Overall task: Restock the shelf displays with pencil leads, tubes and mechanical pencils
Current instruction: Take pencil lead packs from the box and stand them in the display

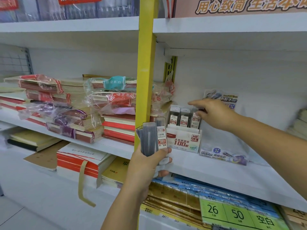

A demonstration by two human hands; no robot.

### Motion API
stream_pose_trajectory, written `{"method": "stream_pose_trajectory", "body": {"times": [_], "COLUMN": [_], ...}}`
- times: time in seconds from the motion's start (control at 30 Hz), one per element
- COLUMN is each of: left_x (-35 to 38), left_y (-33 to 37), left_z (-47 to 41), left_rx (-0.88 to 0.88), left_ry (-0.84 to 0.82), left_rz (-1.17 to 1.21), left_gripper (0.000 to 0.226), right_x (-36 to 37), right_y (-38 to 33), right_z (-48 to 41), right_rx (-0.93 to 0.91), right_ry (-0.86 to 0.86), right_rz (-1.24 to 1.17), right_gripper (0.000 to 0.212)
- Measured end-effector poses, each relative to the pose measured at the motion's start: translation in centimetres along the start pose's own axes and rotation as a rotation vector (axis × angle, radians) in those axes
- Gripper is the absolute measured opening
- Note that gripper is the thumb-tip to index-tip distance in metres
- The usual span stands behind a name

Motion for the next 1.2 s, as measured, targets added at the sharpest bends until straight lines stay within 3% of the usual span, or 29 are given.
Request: {"method": "stream_pose_trajectory", "body": {"times": [0.13, 0.23, 0.37, 0.47, 0.6, 0.67, 0.83, 0.93, 1.1, 1.2], "left_x": [-0.1, -0.1, -0.1, 0.0, 0.1, 0.2, -0.2, -1.0, -1.6, -1.2], "left_y": [-0.1, -0.1, 0.1, 0.5, 0.8, 0.8, 0.6, 0.7, 1.1, 1.1], "left_z": [-0.1, -0.1, 0.2, 0.4, 0.9, 1.2, 1.8, 1.9, 1.8, 1.8], "left_rx": [-0.014, -0.037, -0.073, -0.09, -0.081, -0.074, -0.112, -0.103, -0.029, 0.003], "left_ry": [0.007, -0.006, -0.039, -0.083, -0.15, -0.165, -0.256, -0.209, -0.154, -0.146], "left_rz": [0.008, 0.006, -0.01, -0.025, -0.062, -0.107, -0.039, -0.047, -0.025, -0.01], "left_gripper": [0.03, 0.026, 0.023, 0.035, 0.036, 0.032, 0.044, 0.06, 0.063, 0.057], "right_x": [0.7, 0.8, 0.6, -0.2, 0.4, 1.2, 1.3, 1.0, 1.2, 1.6], "right_y": [0.8, 1.0, 0.1, -2.6, -7.9, -8.9, -8.7, -8.2, -8.7, -9.4], "right_z": [0.2, 0.4, 1.2, 3.4, 7.1, 7.8, 8.3, 8.7, 10.3, 10.7], "right_rx": [0.099, 0.122, 0.179, 0.126, 0.109, 0.141, 0.222, 0.222, 0.22, 0.167], "right_ry": [0.114, 0.147, 0.134, 0.268, -0.014, -0.065, -0.047, -0.084, -0.26, -0.241], "right_rz": [-0.085, -0.015, 0.043, -0.15, -0.793, -0.941, -1.079, -1.028, -1.064, -0.968], "right_gripper": [0.025, 0.014, 0.026, 0.024, 0.026, 0.036, 0.032, 0.032, 0.036, 0.036]}}
Point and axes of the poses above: each hand's wrist, its own z-axis away from the middle knuckle, its own x-axis out of the palm, y = z × x, the point moved 1 cm from there along -z, towards the middle knuckle, and after that the axes turned 1 degree about -y, right-handed, at the moved point
